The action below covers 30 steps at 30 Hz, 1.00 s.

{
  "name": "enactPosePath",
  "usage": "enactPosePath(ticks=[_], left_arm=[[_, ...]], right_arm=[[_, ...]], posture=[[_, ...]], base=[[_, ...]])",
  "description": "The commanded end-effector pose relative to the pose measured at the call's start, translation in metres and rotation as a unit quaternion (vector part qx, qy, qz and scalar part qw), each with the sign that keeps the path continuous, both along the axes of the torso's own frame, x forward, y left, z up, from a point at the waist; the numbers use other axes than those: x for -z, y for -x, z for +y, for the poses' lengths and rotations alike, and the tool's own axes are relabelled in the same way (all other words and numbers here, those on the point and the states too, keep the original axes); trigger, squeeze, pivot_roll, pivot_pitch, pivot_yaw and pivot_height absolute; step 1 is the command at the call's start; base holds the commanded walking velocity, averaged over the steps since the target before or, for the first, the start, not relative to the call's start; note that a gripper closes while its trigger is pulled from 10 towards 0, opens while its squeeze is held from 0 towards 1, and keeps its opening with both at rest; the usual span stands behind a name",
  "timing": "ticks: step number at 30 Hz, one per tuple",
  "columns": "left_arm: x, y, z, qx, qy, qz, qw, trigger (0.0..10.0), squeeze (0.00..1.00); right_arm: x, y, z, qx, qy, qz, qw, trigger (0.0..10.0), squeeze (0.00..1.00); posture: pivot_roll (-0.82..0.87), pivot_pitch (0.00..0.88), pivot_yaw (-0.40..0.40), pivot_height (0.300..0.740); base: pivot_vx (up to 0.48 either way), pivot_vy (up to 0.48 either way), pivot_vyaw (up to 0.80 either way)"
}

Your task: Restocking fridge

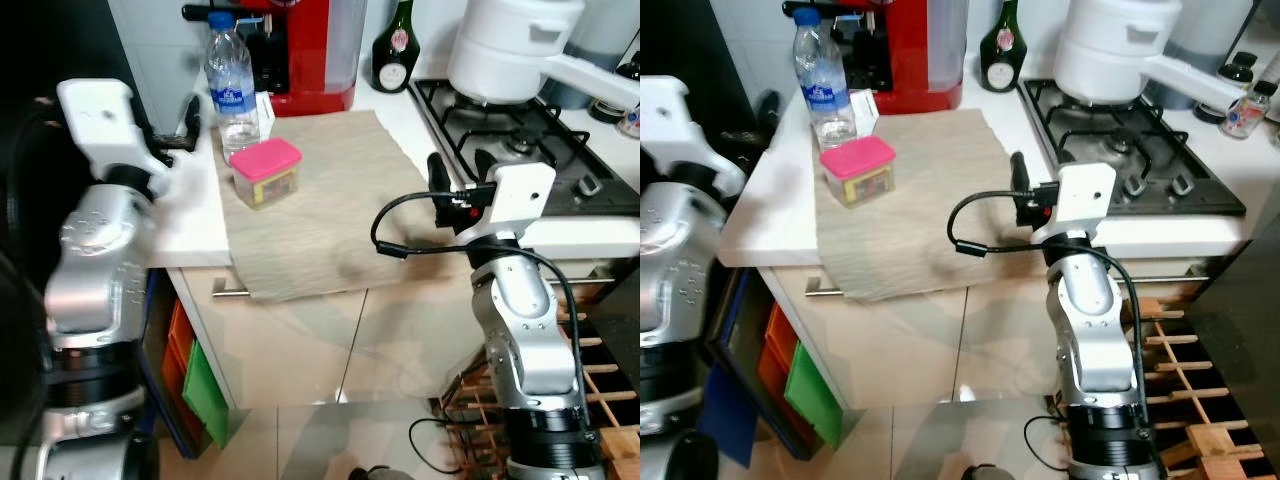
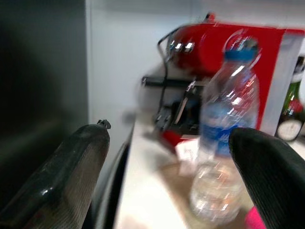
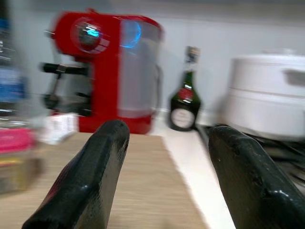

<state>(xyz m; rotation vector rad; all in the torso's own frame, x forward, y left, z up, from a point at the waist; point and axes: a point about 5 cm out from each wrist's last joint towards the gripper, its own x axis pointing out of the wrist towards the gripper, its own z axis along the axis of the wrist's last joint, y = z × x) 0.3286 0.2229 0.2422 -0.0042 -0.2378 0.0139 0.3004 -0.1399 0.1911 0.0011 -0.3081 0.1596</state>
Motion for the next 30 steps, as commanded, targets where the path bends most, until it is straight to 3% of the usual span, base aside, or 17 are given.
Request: enactPosePath(ticks=[1,2,3,6,8,11,22,26,30], left_arm=[[0.001,-0.010,-0.003,0.037,-0.041,0.015,0.998,10.0,0.00],[0.005,-0.015,-0.004,0.046,-0.071,0.027,0.996,10.0,0.00],[0.008,-0.023,-0.002,0.054,-0.072,0.037,0.995,10.0,0.00],[0.009,-0.042,-0.005,0.123,-0.017,0.057,0.991,10.0,0.00],[0.009,-0.044,-0.006,0.137,-0.009,0.058,0.989,10.0,0.00],[0.010,-0.048,-0.001,0.183,-0.055,0.063,0.980,10.0,0.00],[0.012,-0.042,0.001,0.306,-0.103,0.073,0.943,10.0,0.00],[0.008,-0.038,0.005,0.328,-0.106,0.055,0.937,10.0,0.00],[0.011,-0.032,0.004,0.362,-0.122,0.047,0.923,10.0,0.00]], right_arm=[[-0.004,-0.001,0.001,-0.003,-0.004,-0.005,1.000,10.0,0.00],[-0.004,-0.001,0.002,-0.003,-0.005,-0.004,1.000,10.0,0.00],[-0.003,0.000,0.003,-0.004,-0.008,0.000,1.000,10.0,0.00],[0.001,0.006,0.007,-0.009,-0.009,0.006,1.000,10.0,0.00],[0.002,0.008,0.007,-0.009,-0.010,0.007,1.000,10.0,0.00],[0.006,0.017,0.005,0.006,-0.022,0.013,1.000,10.0,0.00],[0.007,0.030,0.000,0.008,-0.031,0.022,0.999,10.0,0.00],[0.005,0.030,0.007,-0.059,-0.046,0.046,0.996,10.0,0.00],[0.000,0.031,0.010,-0.132,-0.019,0.062,0.989,10.0,0.00]], posture=[[-0.05,0.030,-0.002,0.740],[-0.05,0.030,-0.002,0.740],[-0.05,0.054,0.007,0.740],[-0.06,0.082,0.033,0.740],[-0.06,0.082,0.033,0.740],[-0.09,0.107,0.067,0.740],[-0.15,0.146,0.070,0.740],[-0.15,0.144,0.047,0.740],[-0.16,0.129,0.014,0.740]], base=[[0.000,0.000,0.00],[0.000,0.000,0.00],[0.000,0.000,0.00],[0.000,0.000,0.00],[0.000,0.000,0.00],[0.000,0.000,0.00],[0.000,0.000,0.00],[0.000,0.000,0.00],[0.000,0.000,0.00]])
